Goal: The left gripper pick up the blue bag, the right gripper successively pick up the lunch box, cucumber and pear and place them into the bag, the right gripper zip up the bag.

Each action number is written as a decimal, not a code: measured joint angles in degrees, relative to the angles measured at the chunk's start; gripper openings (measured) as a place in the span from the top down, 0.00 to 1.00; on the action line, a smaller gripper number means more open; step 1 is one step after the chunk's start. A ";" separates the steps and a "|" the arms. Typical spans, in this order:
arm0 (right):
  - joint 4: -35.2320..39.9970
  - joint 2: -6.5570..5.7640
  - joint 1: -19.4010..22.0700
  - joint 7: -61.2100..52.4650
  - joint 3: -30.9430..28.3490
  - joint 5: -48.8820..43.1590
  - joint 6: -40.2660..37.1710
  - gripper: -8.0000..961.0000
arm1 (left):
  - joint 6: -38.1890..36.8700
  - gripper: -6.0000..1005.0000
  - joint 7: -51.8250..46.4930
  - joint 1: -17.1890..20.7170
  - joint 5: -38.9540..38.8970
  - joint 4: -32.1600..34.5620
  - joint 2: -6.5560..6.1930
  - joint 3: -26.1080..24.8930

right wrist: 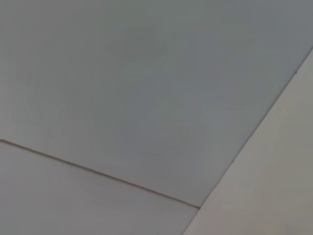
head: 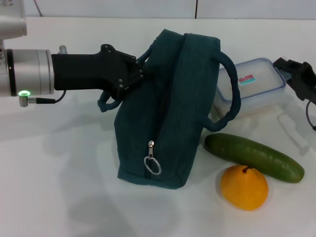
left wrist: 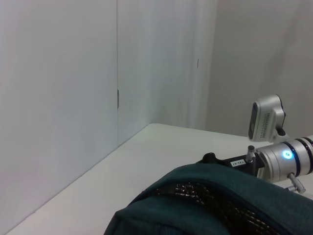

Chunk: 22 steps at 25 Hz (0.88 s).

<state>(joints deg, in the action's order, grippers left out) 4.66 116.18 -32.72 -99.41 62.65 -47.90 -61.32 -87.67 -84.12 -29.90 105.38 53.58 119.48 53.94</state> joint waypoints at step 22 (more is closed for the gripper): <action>0.13 0.00 1.80 12.62 -0.32 2.73 -6.56 0.89 | 0.32 0.95 0.78 0.04 -1.78 -0.41 -0.05 -0.34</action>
<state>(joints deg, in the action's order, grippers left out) 4.79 116.18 -30.92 -86.79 62.33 -45.16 -67.88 -87.35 -83.33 -29.85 103.60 53.17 119.43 53.60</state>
